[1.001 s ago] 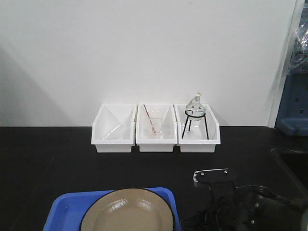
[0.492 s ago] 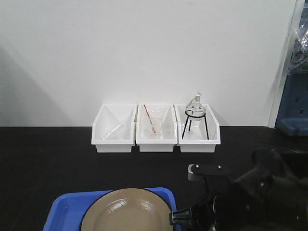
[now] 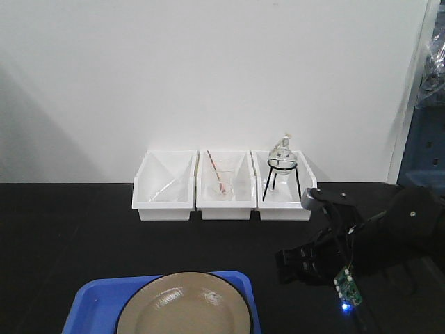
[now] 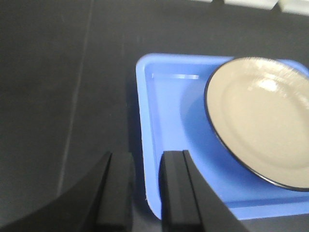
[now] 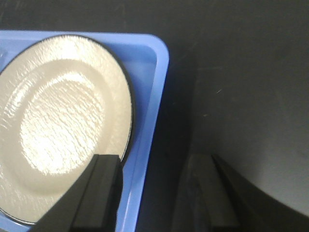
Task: Place disk in tray to left cabinet
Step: 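Move both grippers to the tray's side walls and grip them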
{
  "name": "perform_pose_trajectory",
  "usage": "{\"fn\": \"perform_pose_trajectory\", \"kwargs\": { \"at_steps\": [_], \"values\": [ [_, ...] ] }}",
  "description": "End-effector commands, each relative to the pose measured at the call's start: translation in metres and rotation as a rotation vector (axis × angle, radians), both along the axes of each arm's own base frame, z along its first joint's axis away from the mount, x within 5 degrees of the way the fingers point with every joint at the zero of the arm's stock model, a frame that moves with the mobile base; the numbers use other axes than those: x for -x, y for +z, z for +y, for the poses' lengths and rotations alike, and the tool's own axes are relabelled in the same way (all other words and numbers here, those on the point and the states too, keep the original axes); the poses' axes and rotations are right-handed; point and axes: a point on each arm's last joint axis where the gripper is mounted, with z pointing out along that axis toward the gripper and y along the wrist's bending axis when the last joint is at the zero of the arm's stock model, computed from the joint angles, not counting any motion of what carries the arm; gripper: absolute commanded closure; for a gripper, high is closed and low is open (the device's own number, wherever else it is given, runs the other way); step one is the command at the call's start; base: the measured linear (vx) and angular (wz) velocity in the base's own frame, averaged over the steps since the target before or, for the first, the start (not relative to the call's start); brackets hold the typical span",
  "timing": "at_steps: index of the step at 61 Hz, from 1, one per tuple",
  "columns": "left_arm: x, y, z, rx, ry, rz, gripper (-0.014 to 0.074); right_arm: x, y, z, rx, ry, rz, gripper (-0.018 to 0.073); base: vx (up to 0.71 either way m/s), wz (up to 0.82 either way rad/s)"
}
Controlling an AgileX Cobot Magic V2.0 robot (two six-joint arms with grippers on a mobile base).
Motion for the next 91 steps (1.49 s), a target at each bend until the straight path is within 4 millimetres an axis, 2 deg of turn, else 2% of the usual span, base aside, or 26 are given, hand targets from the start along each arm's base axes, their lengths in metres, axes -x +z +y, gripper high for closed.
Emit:
{"fn": "perform_pose_trajectory", "kwargs": {
  "at_steps": [1, 8, 15, 28, 47, 58, 73, 83, 91],
  "values": [
    [-0.025, 0.010, -0.002, 0.026, 0.012, -0.044, 0.0295, -0.006, 0.009, 0.002, -0.026, -0.008, -0.045, 0.0175, 0.00, 0.00],
    [-0.051, 0.002, -0.003, 0.025, 0.008, 0.034, 0.0295, -0.016, -0.014, 0.003, -0.015, -0.015, 0.012, 0.0175, 0.00, 0.00],
    [-0.068, 0.001, -0.004, 0.024, 0.007, 0.061, 0.0295, -0.024, -0.029, 0.010, -0.008, 0.000, 0.038, 0.0175, 0.00, 0.00],
    [-0.079, 0.003, -0.004, 0.024, 0.008, 0.058, 0.0295, -0.034, -0.051, 0.031, 0.017, 0.079, 0.073, 0.0175, 0.00, 0.00],
    [-0.079, 0.003, -0.004, 0.024, 0.007, 0.058, 0.0295, -0.047, -0.066, 0.054, 0.016, 0.114, 0.082, 0.0175, 0.00, 0.00],
    [-0.081, 0.000, -0.004, 0.024, 0.007, 0.071, 0.0295, -0.048, -0.068, 0.066, -0.014, 0.117, 0.086, 0.0175, 0.00, 0.00],
    [-0.097, -0.025, -0.005, 0.011, -0.003, 0.148, 0.0295, -0.048, -0.069, 0.066, -0.016, 0.113, 0.086, 0.0182, 0.00, 0.00],
    [-0.109, -0.045, -0.017, -0.003, -0.081, 0.190, 0.0295, -0.048, -0.068, 0.067, -0.037, 0.103, 0.092, 0.0185, 0.00, 0.00],
    [-0.123, -0.062, -0.022, 0.038, -0.078, 0.221, 0.0295, -0.048, -0.068, 0.067, -0.046, 0.099, 0.094, 0.0185, 0.00, 0.00]
  ]
}}
